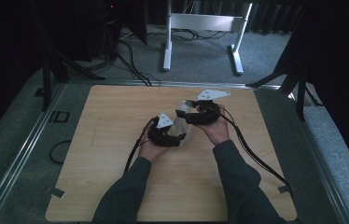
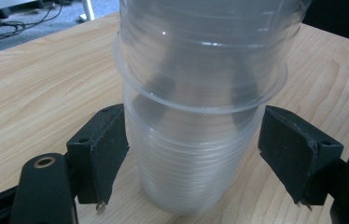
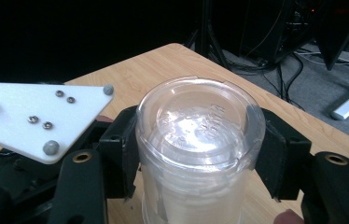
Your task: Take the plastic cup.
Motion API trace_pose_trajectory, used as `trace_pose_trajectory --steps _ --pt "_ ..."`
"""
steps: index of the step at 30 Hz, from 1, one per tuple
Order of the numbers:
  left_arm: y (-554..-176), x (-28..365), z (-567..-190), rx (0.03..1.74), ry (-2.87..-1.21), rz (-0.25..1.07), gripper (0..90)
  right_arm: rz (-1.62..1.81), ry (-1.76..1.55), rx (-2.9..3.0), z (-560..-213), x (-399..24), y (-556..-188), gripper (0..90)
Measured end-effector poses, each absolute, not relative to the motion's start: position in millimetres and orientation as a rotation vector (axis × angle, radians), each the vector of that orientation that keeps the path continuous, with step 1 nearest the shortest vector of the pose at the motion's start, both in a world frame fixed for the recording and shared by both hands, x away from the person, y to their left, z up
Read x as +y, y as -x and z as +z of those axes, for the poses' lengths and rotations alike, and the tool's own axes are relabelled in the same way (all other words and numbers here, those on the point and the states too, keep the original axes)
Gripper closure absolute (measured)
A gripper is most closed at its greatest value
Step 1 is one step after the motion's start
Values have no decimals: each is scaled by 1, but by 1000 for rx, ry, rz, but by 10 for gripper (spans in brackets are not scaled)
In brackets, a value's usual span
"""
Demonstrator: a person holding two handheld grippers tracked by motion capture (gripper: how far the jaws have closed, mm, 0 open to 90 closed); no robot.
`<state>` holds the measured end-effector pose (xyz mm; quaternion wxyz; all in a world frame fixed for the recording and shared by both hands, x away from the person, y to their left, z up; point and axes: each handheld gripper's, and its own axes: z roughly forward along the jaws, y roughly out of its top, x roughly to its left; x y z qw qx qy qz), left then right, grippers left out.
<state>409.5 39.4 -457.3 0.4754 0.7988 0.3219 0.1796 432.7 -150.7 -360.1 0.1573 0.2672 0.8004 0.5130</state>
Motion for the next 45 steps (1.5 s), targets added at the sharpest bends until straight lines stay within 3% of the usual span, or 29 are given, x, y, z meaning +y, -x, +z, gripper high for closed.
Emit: trace_pose_trajectory --steps 45 --pt "-400 58 -444 801 -1886 425 244 1568 -738 2195 -321 -165 -422 410"
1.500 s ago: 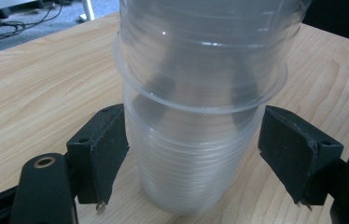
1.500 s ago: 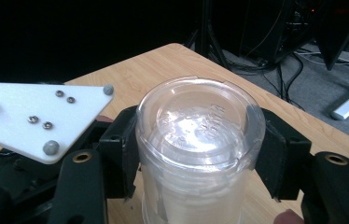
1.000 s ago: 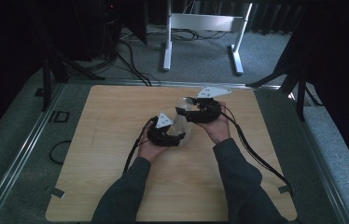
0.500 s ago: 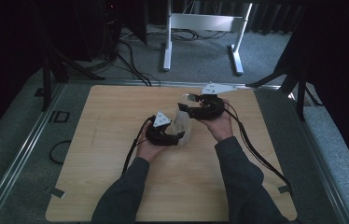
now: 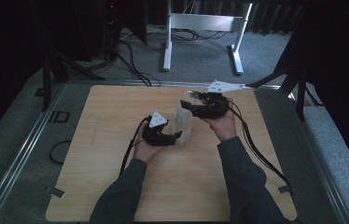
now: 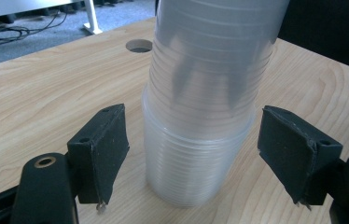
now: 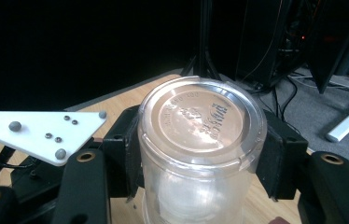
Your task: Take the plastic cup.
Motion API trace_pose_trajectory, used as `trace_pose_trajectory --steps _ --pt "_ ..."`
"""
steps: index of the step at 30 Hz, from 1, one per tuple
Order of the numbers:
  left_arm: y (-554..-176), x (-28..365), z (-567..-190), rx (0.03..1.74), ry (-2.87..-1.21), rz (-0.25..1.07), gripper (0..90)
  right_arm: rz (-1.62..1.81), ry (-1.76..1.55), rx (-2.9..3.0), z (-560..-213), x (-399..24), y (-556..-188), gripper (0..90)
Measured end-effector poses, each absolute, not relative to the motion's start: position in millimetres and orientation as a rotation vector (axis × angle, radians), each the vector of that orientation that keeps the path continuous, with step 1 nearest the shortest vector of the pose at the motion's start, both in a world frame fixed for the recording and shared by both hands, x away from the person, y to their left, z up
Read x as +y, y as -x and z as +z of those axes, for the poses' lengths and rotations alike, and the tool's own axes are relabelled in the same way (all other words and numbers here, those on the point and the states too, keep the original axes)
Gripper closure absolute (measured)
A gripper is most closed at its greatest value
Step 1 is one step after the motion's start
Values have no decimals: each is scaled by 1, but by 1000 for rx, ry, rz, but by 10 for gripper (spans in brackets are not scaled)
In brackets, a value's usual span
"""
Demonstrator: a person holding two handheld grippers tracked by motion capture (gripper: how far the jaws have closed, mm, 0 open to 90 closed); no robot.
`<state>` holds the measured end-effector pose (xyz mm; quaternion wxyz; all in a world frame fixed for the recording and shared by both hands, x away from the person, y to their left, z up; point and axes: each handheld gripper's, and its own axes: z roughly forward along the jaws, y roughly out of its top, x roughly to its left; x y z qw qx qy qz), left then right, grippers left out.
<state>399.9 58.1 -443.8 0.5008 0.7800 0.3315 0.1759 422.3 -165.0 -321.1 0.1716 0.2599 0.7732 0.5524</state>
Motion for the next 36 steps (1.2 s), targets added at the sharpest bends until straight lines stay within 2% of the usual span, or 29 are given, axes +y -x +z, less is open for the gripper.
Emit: trace_pose_trajectory --steps 21,36 --pt "-393 66 -433 778 -1874 426 250 1650 -700 2161 -299 -182 -408 410" --pt "-388 76 -428 762 -1868 408 250 1581 -706 2214 -293 -188 -393 409"
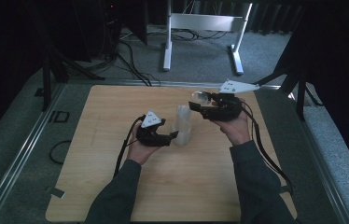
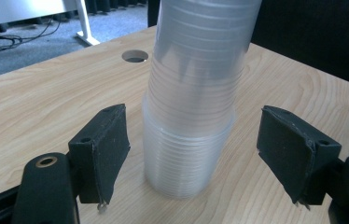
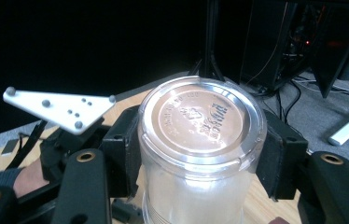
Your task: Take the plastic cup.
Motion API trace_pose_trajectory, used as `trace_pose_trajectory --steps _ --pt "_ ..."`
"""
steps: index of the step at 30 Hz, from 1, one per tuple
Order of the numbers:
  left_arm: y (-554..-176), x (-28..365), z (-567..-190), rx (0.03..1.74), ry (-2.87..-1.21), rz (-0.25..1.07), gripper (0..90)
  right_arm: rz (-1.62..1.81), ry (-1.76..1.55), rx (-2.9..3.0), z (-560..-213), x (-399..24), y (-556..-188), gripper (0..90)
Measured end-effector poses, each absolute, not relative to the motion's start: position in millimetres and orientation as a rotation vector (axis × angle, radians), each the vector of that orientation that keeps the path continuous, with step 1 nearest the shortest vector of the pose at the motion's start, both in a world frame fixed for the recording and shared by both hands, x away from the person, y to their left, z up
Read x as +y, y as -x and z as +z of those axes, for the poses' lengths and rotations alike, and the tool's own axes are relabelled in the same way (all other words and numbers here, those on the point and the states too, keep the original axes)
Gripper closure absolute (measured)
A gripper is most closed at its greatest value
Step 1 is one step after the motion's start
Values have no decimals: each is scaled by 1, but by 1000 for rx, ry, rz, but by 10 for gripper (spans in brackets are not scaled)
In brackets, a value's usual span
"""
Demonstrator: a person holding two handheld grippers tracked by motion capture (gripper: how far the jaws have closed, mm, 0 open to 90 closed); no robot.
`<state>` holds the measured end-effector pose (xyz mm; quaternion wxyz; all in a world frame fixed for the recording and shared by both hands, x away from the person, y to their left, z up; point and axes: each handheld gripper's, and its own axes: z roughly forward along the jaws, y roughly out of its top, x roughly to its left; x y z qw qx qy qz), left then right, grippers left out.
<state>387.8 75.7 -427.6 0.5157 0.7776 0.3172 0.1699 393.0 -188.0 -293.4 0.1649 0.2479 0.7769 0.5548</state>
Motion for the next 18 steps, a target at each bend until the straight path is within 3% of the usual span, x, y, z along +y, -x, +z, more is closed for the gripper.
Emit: trace_pose_trajectory --steps 18 --pt "-372 94 -415 722 -1838 422 280 1601 -688 2279 -297 -189 -379 409"
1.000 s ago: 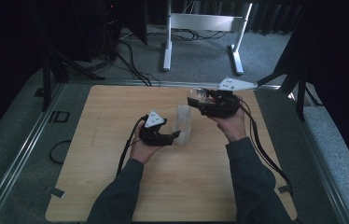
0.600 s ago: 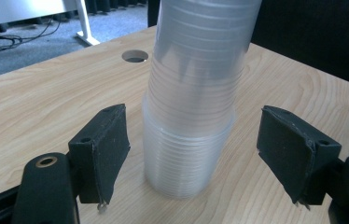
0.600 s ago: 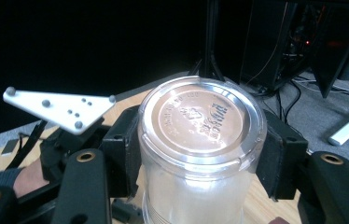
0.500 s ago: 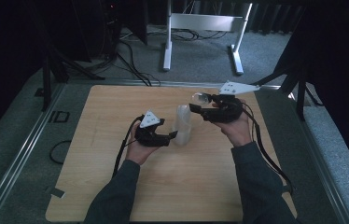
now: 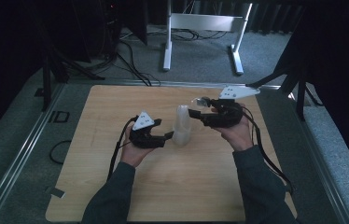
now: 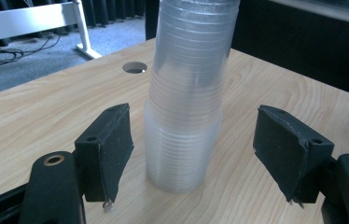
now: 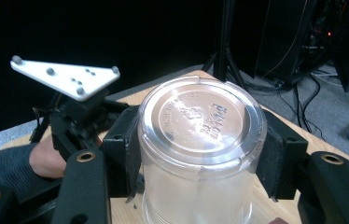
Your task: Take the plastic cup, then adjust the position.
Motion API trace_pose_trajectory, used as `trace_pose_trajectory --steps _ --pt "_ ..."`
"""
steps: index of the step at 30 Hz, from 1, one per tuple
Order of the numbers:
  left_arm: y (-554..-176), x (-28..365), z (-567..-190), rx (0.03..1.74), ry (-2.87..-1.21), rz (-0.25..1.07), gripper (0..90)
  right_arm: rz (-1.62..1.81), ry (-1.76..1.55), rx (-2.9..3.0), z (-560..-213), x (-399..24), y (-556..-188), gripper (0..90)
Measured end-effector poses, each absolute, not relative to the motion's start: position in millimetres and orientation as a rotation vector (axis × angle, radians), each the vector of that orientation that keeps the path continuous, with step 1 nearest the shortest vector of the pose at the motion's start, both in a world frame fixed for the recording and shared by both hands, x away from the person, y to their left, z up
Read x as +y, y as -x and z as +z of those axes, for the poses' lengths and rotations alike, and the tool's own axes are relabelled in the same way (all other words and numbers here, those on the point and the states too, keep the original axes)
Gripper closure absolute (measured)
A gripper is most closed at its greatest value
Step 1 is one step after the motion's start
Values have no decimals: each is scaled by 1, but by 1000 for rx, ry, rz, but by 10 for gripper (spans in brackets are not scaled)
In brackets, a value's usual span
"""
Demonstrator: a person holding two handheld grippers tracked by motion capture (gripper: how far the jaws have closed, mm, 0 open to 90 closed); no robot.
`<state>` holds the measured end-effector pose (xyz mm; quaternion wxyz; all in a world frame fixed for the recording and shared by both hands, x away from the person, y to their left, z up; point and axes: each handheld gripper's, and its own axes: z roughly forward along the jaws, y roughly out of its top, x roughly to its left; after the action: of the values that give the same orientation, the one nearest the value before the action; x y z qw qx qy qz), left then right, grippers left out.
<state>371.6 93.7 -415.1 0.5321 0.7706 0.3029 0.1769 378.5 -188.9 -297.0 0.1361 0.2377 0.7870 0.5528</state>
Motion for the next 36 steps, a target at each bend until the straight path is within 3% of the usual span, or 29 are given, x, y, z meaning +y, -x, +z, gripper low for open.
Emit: trace_pose_trajectory --steps 36 --pt "-349 115 -402 685 -1810 364 280 1565 -692 2366 -324 -184 -367 409"
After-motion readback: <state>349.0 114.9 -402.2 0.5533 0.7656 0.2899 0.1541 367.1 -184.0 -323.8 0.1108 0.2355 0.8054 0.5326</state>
